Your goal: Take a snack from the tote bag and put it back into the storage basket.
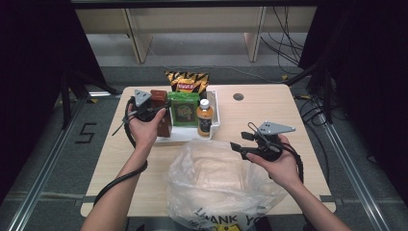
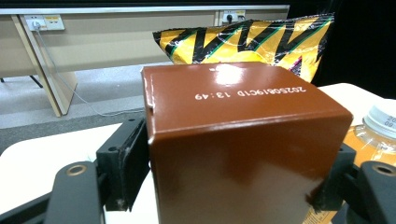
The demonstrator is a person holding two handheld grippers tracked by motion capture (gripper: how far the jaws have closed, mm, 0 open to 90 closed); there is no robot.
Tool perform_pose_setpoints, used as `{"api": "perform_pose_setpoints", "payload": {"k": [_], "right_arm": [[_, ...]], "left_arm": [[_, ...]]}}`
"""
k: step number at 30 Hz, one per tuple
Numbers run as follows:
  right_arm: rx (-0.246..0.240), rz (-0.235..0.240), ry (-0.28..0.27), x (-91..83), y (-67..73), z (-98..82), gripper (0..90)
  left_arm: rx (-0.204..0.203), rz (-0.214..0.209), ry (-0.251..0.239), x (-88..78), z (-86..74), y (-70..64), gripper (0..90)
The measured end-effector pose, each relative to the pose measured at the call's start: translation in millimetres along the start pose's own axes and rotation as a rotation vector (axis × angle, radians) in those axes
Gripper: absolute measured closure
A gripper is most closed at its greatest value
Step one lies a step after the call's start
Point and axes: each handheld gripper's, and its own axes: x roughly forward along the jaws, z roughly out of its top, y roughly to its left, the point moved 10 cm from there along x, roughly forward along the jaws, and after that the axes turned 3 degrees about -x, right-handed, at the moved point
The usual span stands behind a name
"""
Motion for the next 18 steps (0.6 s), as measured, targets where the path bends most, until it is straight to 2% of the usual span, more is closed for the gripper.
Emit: {"api": "perform_pose_setpoints", "payload": {"k": [4, 5, 6, 8, 12, 14, 16, 18], "right_arm": [[0.011, -0.002, 0.013, 0.0, 0.7, -2.0, 40.5], [-0.001, -0.005, 0.013, -0.4, -0.1, -2.1, 40.5], [0.011, -0.001, 0.008, 0.5, 1.2, -1.8, 40.5], [-0.008, -0.003, 0.004, 1.2, 0.1, -1.3, 40.5], [0.005, 0.004, 0.005, 1.6, 1.5, -1.6, 40.5], [-0.006, -0.002, 0.005, 1.2, 0.2, -1.6, 40.5], [0.016, 0.012, 0.008, 1.6, 2.8, -1.8, 40.4], [0.018, 0.006, 0.007, 1.2, 2.8, -1.9, 40.5]], "left_arm": [[0.000, 0.002, 0.004, 2.4, -1.5, 0.5, 26.7], [0.002, 0.003, 0.007, 2.8, -2.2, 1.0, 26.7], [-0.001, 0.003, 0.007, 3.4, -2.8, 1.2, 26.7], [-0.003, 0.005, 0.006, 4.2, -3.9, 1.9, 26.7], [-0.004, 0.005, 0.006, 5.3, -5.7, 2.8, 26.7], [-0.007, 0.010, 0.008, 5.6, -6.6, 3.3, 26.6], [-0.008, 0.012, 0.008, 6.0, -7.2, 3.8, 26.7], [-0.010, 0.015, 0.008, 6.2, -7.7, 4.1, 26.7]]}}
